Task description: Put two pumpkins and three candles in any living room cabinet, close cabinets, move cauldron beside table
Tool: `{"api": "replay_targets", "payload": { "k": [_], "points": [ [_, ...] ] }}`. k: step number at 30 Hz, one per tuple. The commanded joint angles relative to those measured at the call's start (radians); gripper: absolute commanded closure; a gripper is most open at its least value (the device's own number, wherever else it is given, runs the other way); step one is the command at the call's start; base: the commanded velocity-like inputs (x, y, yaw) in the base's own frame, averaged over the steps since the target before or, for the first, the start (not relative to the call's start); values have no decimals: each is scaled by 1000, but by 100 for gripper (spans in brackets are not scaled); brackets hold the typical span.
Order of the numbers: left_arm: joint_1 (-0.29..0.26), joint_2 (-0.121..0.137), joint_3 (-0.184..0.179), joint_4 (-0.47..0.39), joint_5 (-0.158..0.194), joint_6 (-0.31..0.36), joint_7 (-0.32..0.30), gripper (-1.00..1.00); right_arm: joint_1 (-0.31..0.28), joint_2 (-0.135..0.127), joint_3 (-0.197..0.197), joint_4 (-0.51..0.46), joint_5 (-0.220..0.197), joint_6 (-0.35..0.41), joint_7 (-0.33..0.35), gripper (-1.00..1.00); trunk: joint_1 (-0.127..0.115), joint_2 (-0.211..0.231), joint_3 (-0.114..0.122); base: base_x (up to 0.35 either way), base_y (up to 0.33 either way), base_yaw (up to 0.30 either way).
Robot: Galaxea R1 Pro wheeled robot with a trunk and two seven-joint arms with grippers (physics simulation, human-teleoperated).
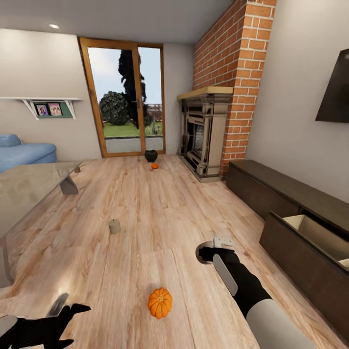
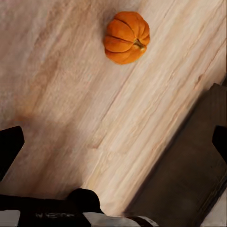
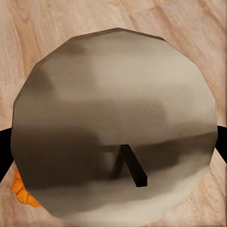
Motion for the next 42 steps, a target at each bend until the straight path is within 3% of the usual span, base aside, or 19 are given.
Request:
{"api": "replay_targets", "payload": {
  "k": [1, 6, 7, 8, 9, 10, 11, 12, 13, 14, 16, 17, 20, 22, 25, 30, 36, 38, 42],
  "points": [
    [-7, 4, -82, 16, 13, -8, 11, -100, -1, -1, 3, 9, -12, -6, -11, 100, -4, 7, 2, 0, 0, 0],
    [-37, 5, -440, 48, 11, -40, 27, -100, 2, -6, 2, 105, -13, -40, -12, 100, -23, 42, 18, 0, 0, 0],
    [-39, 4, -505, 57, 3, -42, 28, -100, 5, -5, 2, 128, -13, -43, -11, 100, -27, 49, 21, 0, 0, 0],
    [-43, 3, -564, 69, -38, -68, 42, -100, 10, -4, 2, 153, -13, -46, -11, 100, -31, 56, 24, 0, 0, 0],
    [-46, 0, -611, 84, -138, -152, 84, -100, 18, -4, 2, 175, -12, -54, -10, 100, -35, 63, 27, 0, 0, 0],
    [-48, -9, -640, 100, -277, -284, 149, -100, 26, -4, 2, 194, -12, -67, -10, 100, -39, 70, 30, 0, 0, 0],
    [-48, -26, -656, 119, -422, -434, 219, -100, 31, -4, 2, 210, -12, -83, -9, 100, -43, 77, 34, 0, 0, 0],
    [-48, -58, -666, 144, -538, -565, 280, -100, 35, -4, 2, 228, -12, -99, -9, 100, -43, 77, 34, 0, 0, 0],
    [-47, -106, -671, 176, -612, -653, 323, -100, 37, -3, 2, 245, -12, -111, -8, 100, -43, 77, 34, 0, 0, 0],
    [-47, -161, -671, 218, -654, -705, 348, -100, 39, -3, 2, 264, -12, -121, -8, 100, -43, 77, 34, 0, 0, 0],
    [-48, -285, -667, 353, -691, -766, 355, -100, 40, -2, 3, 303, -12, -151, -7, 100, -43, 77, 34, 0, 0, 0],
    [-54, -337, -664, 407, -698, -780, 320, -100, 41, -2, 4, 323, -12, -172, -7, 100, -43, 77, 34, 0, 0, 0],
    [-83, -410, -662, 448, -702, -780, 220, -100, 41, -2, 4, 356, -10, -210, -6, 100, -50, 91, 40, 0, 0, 0],
    [-113, -443, -661, 457, -702, -736, 183, -100, 42, -4, 4, 368, -10, -235, -5, 100, -58, 105, 46, 0, 0, 0],
    [-162, -468, -660, 460, -702, -670, 161, -100, 43, -4, 4, 376, -10, -275, 36, 100, -69, 126, 56, 0, 0, 0],
    [-205, -474, -650, 434, -700, -655, 157, -100, 43, -3, 4, 405, -9, -343, 110, 100, -89, 161, 71, 0, 0, 0],
    [-222, -474, -453, 423, -705, -693, 153, -100, 43, -2, 4, 456, -9, -409, 123, 100, -112, 203, 90, 0, 0, 0],
    [-223, -474, -419, 423, -706, -704, 153, -100, 43, -2, 4, 461, -10, -413, 124, 100, -119, 217, 96, 0, 0, 0],
    [-223, -475, -396, 423, -704, -711, 155, -100, 47, -2, 4, 464, -11, -417, 124, 100, -135, 245, 109, 0, 0, 0]
  ]
}}
